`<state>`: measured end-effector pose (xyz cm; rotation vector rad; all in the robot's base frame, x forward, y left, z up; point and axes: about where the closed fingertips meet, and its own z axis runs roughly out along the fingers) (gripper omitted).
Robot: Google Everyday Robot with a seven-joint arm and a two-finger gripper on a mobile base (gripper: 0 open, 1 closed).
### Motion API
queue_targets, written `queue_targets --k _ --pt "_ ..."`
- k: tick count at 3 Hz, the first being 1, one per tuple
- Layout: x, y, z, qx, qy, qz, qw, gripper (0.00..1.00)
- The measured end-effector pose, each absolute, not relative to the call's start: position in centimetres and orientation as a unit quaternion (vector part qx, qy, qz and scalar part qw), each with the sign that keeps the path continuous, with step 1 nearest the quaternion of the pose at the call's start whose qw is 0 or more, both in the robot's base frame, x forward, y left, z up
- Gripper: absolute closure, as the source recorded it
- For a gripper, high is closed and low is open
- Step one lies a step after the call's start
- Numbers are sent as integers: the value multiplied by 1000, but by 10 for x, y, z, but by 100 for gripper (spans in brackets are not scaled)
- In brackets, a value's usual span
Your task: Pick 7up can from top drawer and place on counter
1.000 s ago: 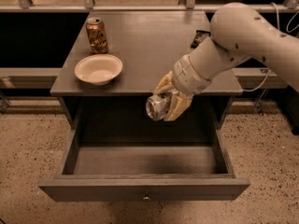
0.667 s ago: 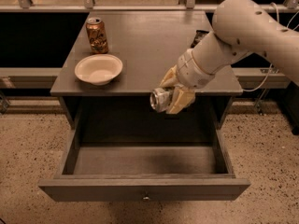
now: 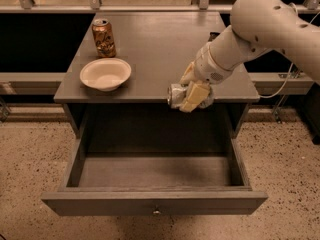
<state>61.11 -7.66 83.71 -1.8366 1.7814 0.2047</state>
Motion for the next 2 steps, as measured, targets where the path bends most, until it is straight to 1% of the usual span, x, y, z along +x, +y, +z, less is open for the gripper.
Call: queue_targets --k 2 --pt "611 -77 838 -686 666 76 283 100"
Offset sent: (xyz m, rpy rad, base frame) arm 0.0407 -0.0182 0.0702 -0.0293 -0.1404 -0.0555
